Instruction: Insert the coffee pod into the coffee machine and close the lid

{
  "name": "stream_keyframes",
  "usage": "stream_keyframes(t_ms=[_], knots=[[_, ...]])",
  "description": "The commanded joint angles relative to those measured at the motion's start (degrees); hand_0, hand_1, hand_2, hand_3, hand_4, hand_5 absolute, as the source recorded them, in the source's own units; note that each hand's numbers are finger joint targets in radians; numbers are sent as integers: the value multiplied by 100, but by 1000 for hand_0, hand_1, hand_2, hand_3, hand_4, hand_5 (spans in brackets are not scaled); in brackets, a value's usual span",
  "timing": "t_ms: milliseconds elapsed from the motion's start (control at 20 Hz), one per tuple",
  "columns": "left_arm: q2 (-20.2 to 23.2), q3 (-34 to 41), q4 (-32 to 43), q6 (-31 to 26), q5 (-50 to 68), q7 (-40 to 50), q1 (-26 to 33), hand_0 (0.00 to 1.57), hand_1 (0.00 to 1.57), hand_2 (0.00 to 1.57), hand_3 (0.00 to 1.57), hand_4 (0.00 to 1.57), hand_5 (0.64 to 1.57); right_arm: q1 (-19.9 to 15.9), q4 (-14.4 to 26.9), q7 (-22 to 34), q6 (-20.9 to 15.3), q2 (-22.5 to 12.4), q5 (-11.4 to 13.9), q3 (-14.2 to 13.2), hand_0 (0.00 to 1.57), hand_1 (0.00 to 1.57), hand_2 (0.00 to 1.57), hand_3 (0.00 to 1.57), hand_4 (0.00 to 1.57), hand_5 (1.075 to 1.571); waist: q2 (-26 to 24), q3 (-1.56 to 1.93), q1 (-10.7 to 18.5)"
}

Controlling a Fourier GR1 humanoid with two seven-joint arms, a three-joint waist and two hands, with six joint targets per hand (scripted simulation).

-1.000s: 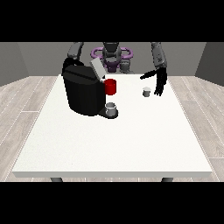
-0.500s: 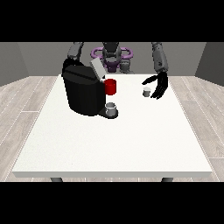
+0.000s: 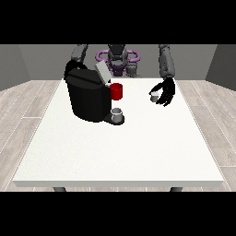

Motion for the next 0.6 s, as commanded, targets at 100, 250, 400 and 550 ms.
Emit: stream_keyframes(t_ms=[100,250,400,550], knots=[[-265,-122,41,357,-296,-134,-53,824,824,972,737,389,1571,64,530,-447,50,-94,-265,-337,0,0,0,0,510,1571,-111,-6,215],[162,37,371,552,-433,-396,-348,971,971,1086,863,323,1571,-142,98,-81,83,-133,-194,-145,0,0,0,0,487,1571,193,-9,-62],[-44,-187,551,814,-757,-210,-139,899,899,1011,776,309,1571,-19,114,-159,203,-109,-268,-88,0,0,0,0,414,1571,99,-8,-52],[248,-12,777,510,-711,-298,-471,1115,1115,1173,966,280,1571,-83,1,-178,-69,49,-124,4,0,0,0,0,430,1571,200,-8,-93]])
